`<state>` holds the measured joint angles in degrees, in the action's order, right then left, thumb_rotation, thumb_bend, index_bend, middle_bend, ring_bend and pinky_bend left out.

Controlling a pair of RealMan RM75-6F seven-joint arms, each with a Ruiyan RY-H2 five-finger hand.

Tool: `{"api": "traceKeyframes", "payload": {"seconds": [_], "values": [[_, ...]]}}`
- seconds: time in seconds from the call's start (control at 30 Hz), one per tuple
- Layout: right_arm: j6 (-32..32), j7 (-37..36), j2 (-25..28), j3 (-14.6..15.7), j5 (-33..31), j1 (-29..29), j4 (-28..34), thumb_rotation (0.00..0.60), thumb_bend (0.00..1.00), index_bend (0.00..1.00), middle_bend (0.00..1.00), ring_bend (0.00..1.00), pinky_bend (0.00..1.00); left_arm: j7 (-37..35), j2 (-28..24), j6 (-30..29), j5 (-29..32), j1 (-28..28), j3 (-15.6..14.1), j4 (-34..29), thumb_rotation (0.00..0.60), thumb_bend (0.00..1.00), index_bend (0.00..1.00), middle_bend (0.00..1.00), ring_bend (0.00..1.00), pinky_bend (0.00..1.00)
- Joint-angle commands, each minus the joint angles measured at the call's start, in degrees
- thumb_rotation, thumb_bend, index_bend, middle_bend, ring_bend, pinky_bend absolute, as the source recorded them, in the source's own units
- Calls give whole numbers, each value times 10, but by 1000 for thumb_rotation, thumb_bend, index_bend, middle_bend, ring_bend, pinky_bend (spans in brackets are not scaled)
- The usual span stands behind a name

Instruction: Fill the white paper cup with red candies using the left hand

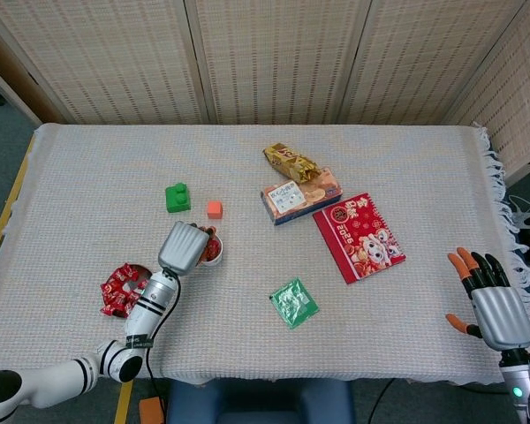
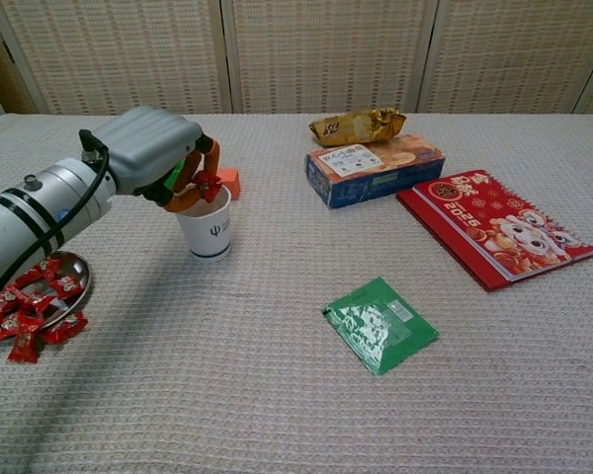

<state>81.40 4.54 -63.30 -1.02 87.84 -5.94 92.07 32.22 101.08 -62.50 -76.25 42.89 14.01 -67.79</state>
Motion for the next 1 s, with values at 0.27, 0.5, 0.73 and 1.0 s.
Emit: {"api": "traceKeyframes", "payload": {"seconds": [0.27,0.5,0.73,1.0], "values": [[1,6,-2,2,4,0,2,600,60,0,0,0,0,17,-29,3,16,-5,-13,-48,600,465,236,467,617,982],[3,4,-1,4,10,1,3,600,60,0,0,0,0,2,-85,-55,-20,-48,-50,-136,600,442,227,422,617,983],[6,1,0,8,20,2,4,600,61,0,0,0,0,-97,-156,-184,-111,-168,-162,-168,600,410,248,402,627,997],[-2,12,-5,14,31,-3,8,600,60,0,0,0,0,-136,-153,-222,-136,-241,-217,-101,600,401,240,352,629,1000]]}}
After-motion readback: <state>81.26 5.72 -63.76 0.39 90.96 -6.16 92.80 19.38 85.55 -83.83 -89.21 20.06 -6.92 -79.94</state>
